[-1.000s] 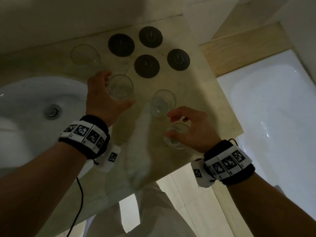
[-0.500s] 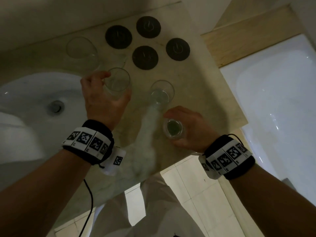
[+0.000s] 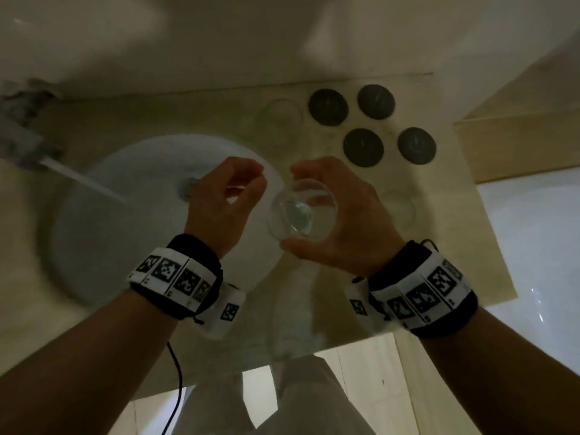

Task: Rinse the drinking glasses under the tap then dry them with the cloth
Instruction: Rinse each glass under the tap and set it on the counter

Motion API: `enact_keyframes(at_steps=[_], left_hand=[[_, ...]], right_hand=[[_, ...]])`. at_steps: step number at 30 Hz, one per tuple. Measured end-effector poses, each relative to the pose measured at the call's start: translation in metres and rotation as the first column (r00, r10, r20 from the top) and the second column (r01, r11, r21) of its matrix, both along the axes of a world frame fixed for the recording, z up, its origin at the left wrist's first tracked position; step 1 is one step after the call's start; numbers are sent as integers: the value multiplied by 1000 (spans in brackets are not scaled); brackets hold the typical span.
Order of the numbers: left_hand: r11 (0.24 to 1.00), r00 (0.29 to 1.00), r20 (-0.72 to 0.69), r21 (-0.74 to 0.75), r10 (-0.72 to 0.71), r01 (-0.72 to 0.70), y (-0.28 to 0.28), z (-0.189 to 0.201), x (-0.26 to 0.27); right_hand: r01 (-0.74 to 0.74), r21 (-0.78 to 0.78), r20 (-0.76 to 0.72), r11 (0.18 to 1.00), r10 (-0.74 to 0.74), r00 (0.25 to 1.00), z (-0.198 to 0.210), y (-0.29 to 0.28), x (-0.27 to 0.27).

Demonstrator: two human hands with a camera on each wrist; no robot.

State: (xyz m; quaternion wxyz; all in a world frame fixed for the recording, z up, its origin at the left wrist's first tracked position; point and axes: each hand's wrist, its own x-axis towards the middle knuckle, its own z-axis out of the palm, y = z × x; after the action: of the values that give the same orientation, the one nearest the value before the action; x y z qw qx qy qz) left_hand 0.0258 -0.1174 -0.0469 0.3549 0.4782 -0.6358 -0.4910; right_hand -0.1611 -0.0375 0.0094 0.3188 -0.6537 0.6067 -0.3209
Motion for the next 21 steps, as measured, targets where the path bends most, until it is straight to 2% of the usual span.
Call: enact_keyframes(at_steps=[2,6,10,16,18,21], left_hand=[[998,998,-64,55,-6,10,-7,0,29],[971,971,-213,232,108,-57,-18,-5,88],[934,956,-242,349,168,-76,-29,-18,148],[890,988,-77,447,135,-87,-51,-54,212],[918,995,53,383,86,-100,-58,-57,225],[939,972,180,283,148,-196,-70,-62,237]], right_hand=[[-5,3,64,1000,5,998,-4,-26,32],[-43,23,130,999,39,991,-21,-75,94],[-75,128,189,989,50,981,-50,-109,153],[-64,258,147,964,27,989,-84,-146,231],[-71,270,130,960,37,991,-91,-157,249],[-71,291,117,954,38,992,-96,-168,268]])
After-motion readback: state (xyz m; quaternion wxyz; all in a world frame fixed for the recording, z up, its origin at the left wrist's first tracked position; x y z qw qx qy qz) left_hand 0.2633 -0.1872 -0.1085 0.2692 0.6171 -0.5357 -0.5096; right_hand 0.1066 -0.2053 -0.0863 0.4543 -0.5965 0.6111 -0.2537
